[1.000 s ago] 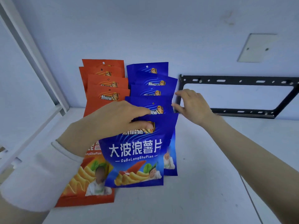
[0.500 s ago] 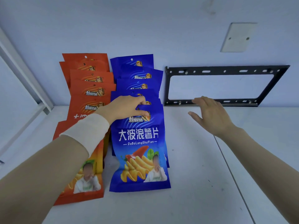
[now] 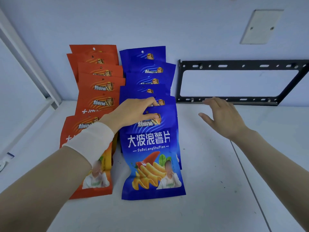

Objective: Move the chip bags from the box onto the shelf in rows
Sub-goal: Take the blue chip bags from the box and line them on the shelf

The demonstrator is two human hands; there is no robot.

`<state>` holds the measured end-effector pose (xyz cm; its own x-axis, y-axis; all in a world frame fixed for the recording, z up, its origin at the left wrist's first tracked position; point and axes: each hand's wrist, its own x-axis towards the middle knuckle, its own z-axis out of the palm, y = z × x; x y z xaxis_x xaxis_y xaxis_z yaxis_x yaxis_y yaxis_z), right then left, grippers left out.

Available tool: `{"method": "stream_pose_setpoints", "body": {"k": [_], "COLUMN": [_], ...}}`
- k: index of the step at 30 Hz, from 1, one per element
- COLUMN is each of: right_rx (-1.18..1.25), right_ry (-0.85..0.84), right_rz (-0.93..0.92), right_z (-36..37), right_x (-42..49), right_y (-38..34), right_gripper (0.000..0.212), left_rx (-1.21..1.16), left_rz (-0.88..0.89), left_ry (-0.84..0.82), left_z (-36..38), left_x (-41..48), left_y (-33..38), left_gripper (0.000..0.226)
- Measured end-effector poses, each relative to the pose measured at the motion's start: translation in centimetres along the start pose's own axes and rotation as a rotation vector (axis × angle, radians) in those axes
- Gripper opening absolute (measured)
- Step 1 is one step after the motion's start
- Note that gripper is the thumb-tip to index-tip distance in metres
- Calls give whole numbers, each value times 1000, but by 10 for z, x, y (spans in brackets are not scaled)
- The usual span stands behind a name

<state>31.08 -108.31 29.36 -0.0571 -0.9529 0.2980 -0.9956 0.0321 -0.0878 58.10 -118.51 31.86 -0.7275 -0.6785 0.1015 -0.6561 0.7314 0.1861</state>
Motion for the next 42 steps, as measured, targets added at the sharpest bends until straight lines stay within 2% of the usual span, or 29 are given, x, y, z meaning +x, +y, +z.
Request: {"method": "stream_pose_setpoints", "body": {"k": [17,23,25,34,37,42], "right_rx": [-3,-25,-34,-121,-168,-175], "right_ry": [-9,-2,15,52,49,70], "right_rz": [-37,-11,17,302,413,669], "right_z": [-4,-6,-7,-17,-33,-65], "right_x": [2,-15,-28,-153,-213,-322], "right_y": [-17,-21,-22,-19,-10,5], "right_gripper": [47,49,48,42,41,43], "left_rx": [-56,91,119,132,113,96], "left_rz": [-24,77,137,406,501,724], "left_ry": [15,195,202,-26,-95,-113], "left_z": [8,5,6,46,65,88], "left_x": [-15,-10,-9,-4,-8,-36], "left_y": [-5,3,16,107,154,253], "left_gripper": [48,47,51,63,65,65]}}
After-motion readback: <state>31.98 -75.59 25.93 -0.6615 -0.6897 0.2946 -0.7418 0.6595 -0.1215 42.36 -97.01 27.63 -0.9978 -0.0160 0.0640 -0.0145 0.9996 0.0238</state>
